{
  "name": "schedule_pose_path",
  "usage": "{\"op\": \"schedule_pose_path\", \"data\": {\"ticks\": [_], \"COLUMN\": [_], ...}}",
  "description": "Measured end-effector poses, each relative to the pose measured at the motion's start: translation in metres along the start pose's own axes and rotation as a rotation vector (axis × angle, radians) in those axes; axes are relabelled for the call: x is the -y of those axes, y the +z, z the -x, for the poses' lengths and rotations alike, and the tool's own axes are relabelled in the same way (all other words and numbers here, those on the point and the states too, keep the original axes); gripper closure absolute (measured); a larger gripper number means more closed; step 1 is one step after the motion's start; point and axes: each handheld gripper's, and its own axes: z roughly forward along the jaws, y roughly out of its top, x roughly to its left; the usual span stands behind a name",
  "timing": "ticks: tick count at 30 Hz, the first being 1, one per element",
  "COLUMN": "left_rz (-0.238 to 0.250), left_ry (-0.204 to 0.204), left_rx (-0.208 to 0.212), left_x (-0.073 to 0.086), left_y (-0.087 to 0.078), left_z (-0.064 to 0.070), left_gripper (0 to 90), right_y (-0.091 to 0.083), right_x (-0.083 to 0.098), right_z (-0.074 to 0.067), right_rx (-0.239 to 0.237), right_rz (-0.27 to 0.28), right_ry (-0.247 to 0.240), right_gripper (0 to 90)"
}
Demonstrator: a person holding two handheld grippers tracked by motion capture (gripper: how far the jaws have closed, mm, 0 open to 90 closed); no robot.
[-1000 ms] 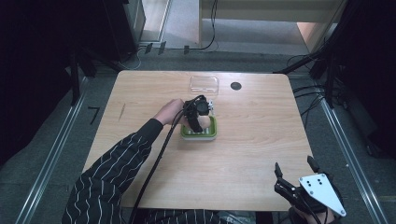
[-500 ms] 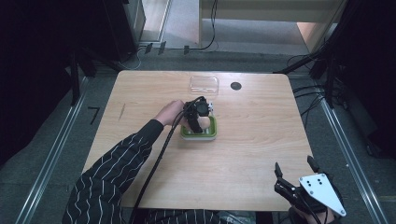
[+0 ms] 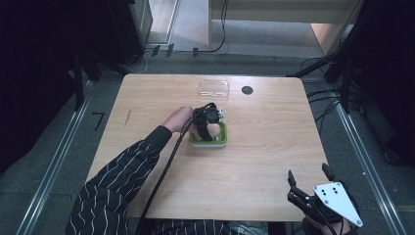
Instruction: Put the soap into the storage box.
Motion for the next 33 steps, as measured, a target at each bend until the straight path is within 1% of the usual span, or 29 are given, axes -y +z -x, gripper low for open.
{"op": "schedule_pose_path", "data": {"ticks": [4,6,11,15,19,27,29,30,31,32,33], "left_rz": [0.0,0.0,0.011,0.009,0.007,-0.004,0.002,-0.005,0.004,-0.001,0.007], "left_ry": [0.002,-0.006,-0.01,-0.017,-0.011,-0.019,-0.03,-0.025,-0.041,-0.046,-0.056], "left_rx": [0.002,0.002,0.008,0.011,0.004,-0.004,-0.007,-0.012,-0.017,-0.015,-0.011], "left_x": [0.0,0.0,0.001,0.001,0.001,0.0,0.0,0.0,0.0,0.0,0.001], "left_y": [0.0,0.0,0.001,0.001,0.0,-0.001,-0.003,-0.005,-0.007,-0.009,-0.011], "left_z": [0.0,0.0,-0.001,-0.001,0.0,0.0,0.0,-0.001,-0.001,-0.002,-0.002], "left_gripper": [33.2,33.1,33.1,33.1,32.3,29.7,28.6,27.1,24.8,23.5,23.0], "right_y": [0.0,0.0,0.0,0.0,0.0,0.0,0.0,0.0,0.0,0.0,0.0], "right_x": [0.0,0.0,0.0,0.0,0.0,0.0,0.0,0.0,0.0,0.0,0.0], "right_z": [0.0,0.0,0.0,0.0,0.0,0.0,0.0,0.0,0.0,0.0,0.0], "right_rx": [0.0,0.0,0.0,-0.001,0.0,0.0,0.0,0.0,0.001,0.001,0.001], "right_rz": [0.0,0.0,0.0,0.0,0.0,0.002,0.001,0.002,0.002,0.002,0.003], "right_ry": [0.001,0.001,0.0,0.0,0.001,0.001,0.003,0.001,0.001,0.002,0.002], "right_gripper": [13.4,13.4,13.4,13.4,13.4,13.4,13.4,13.4,13.4,13.4,13.4]}}
